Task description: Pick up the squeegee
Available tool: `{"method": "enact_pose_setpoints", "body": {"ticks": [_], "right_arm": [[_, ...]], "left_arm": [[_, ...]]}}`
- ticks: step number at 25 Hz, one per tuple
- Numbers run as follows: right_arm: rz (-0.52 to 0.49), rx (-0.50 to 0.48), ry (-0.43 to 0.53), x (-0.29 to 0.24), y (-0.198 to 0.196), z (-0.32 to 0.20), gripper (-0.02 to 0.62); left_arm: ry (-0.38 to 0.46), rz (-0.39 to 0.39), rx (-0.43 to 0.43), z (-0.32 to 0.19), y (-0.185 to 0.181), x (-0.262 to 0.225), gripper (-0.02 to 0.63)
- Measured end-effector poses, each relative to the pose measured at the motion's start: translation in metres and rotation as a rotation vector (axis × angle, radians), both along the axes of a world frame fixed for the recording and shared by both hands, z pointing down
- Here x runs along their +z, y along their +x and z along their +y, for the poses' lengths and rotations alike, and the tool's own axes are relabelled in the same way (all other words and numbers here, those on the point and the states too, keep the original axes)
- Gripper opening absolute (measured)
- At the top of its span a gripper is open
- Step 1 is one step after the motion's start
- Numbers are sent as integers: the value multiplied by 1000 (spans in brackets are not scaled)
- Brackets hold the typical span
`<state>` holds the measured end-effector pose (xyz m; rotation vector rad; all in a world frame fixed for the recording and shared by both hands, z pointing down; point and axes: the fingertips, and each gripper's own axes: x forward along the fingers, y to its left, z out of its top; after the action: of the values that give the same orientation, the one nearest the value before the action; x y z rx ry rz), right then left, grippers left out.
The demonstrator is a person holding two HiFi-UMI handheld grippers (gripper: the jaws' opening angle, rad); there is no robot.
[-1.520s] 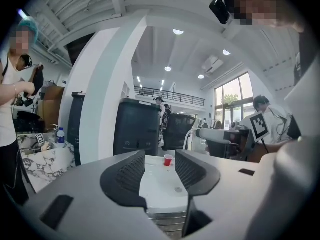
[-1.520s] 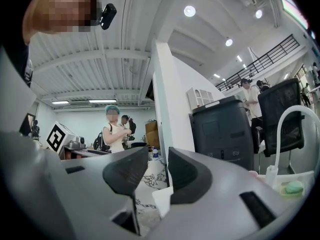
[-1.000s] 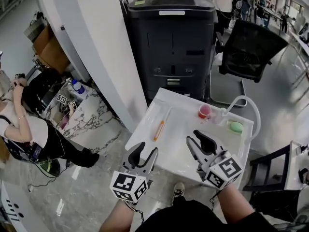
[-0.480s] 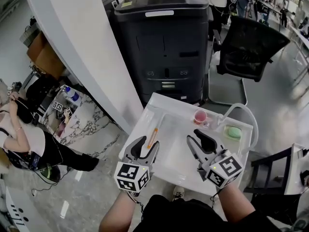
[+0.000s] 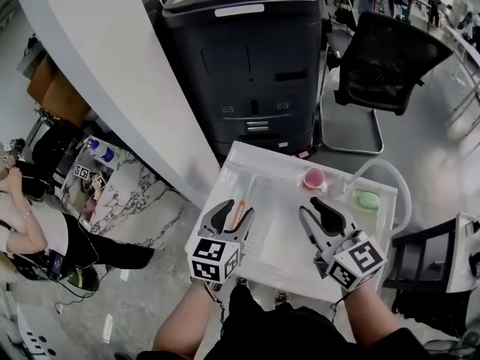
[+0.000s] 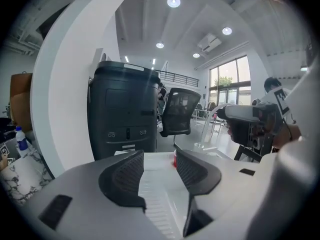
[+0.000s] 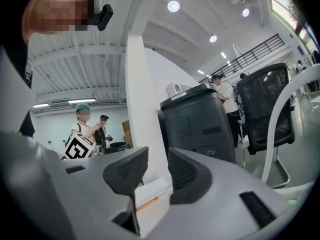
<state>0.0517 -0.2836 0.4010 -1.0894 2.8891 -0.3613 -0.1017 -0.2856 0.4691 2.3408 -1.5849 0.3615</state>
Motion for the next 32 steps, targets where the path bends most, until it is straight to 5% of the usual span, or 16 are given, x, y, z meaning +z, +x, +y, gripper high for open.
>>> {"method": "enact_pose_setpoints", "body": {"ticks": [18, 32], "right_arm": [[63, 292, -98, 26, 0, -36, 138], [103, 418, -172, 60, 20, -44, 135]], "left_arm": [[-243, -8, 208, -76, -16, 108, 232], [-380, -22, 237, -114, -15, 183, 238]]}}
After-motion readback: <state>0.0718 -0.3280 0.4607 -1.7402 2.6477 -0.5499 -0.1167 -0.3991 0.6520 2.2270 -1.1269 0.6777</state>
